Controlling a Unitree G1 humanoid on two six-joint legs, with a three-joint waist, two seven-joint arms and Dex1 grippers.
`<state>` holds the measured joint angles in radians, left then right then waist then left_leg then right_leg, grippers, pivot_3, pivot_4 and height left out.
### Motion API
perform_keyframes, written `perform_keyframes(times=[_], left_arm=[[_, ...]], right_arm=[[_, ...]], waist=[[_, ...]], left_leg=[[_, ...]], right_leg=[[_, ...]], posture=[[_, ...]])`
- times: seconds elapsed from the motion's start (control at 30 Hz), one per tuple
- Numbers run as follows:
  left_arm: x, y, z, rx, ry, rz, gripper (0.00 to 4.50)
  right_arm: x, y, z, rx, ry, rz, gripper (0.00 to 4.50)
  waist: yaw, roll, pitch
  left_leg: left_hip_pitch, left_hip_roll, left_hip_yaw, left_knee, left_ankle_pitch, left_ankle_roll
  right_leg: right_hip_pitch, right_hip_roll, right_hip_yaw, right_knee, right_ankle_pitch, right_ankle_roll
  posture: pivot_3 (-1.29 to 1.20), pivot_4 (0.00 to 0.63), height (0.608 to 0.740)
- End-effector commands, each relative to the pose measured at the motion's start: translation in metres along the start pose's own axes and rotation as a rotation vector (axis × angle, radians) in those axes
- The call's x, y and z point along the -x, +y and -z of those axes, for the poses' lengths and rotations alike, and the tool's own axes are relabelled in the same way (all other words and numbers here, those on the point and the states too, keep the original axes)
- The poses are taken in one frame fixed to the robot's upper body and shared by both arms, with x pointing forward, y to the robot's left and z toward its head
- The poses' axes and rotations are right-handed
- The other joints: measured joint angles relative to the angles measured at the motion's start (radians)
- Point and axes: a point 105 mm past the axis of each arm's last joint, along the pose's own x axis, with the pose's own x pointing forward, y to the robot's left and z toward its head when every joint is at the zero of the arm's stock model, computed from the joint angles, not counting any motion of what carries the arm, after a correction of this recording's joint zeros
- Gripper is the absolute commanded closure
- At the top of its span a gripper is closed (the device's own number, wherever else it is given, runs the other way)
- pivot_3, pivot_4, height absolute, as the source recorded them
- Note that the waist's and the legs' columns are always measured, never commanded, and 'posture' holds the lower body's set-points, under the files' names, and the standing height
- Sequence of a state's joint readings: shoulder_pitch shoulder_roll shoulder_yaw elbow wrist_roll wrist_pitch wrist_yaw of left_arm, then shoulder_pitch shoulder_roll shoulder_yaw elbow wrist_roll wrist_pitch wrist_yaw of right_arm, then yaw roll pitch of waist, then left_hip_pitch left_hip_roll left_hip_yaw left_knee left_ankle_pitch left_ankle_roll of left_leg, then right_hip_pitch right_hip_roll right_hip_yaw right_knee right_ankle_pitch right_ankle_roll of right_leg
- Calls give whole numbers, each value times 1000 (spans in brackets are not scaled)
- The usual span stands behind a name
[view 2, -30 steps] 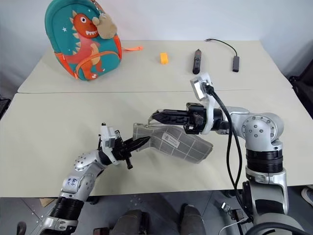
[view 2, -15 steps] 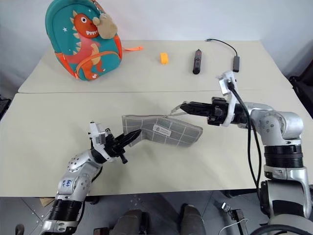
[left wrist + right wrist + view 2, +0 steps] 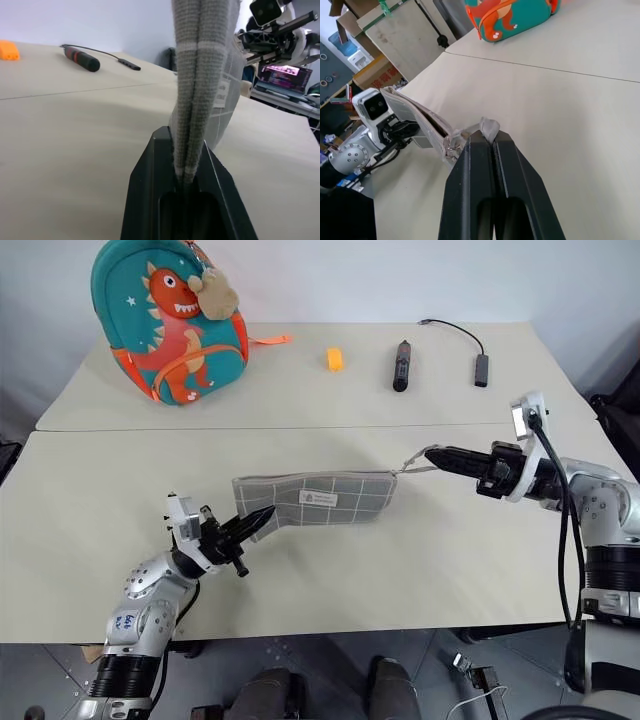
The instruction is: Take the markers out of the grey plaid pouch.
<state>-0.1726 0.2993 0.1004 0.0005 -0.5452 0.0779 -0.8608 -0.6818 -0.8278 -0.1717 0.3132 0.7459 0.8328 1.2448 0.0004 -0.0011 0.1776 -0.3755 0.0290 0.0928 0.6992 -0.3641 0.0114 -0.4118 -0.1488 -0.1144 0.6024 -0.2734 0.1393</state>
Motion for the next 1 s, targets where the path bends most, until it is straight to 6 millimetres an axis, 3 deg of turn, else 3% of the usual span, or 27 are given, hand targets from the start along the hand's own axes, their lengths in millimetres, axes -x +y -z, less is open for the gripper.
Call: perform_keyframes(times=[0.03,0.13,0.2,0.4,0.47,0.53,0.57,0.67,0.8,0.9,1.0], left_arm=[[5,0,-7,5,-16,15,4500],[3,-2,-6,9,-8,33,4500],[1,-4,-5,11,-10,41,4500],[-4,-7,-5,25,-21,64,4500],[-6,-9,-5,23,-20,77,4500],[-10,-12,-5,12,-21,103,4500],[-12,-15,-4,4,-18,126,4500],[-14,-23,-2,3,-5,193,4500],[-18,-37,3,5,18,297,4500],[-25,-43,8,10,35,357,4500],[-27,-43,10,20,46,375,4500]], right_arm=[[13,-2,-13,58,-36,51,4488],[9,-2,-17,16,-51,55,4488],[6,7,-21,-80,-55,-4,4103],[12,22,-4,-35,56,-43,2199],[27,18,19,-7,168,-4,1548],[56,4,49,72,298,91,860],[71,-1,55,88,314,140,579],[98,-7,55,116,303,222,579],[116,-8,43,201,280,277,579],[112,9,9,309,228,255,1208],[88,29,-19,407,200,177,2219]], waist=[[1,0,0],[2,0,0],[1,0,0],[8,0,0],[18,0,0],[28,0,0],[30,0,0],[25,0,0],[17,1,0],[17,1,0],[17,1,-1]], left_leg=[[0,0,0,0,0,0],[0,0,0,0,0,0],[0,0,0,0,0,0],[0,0,-1,0,0,0],[0,0,-1,0,0,0],[0,0,-1,0,0,0],[0,0,-1,0,0,0],[0,-1,1,0,-1,1],[2,0,4,0,0,1],[3,1,4,0,0,0],[4,1,4,0,0,0]], right_leg=[[0,0,0,0,0,0],[0,0,0,0,0,0],[0,0,0,0,0,0],[0,0,0,0,0,0],[1,0,0,-1,0,0],[1,0,-1,-1,0,0],[2,0,-1,-2,0,0],[2,0,0,-5,2,3],[2,0,0,-5,2,4],[3,1,1,-5,2,4],[3,1,2,-5,3,4]], posture=[[0,150,740],[0,150,740],[0,150,740],[0,150,740],[0,150,740],[0,150,740],[0,150,740],[0,150,740],[0,150,740],[0,150,740],[0,150,740]])
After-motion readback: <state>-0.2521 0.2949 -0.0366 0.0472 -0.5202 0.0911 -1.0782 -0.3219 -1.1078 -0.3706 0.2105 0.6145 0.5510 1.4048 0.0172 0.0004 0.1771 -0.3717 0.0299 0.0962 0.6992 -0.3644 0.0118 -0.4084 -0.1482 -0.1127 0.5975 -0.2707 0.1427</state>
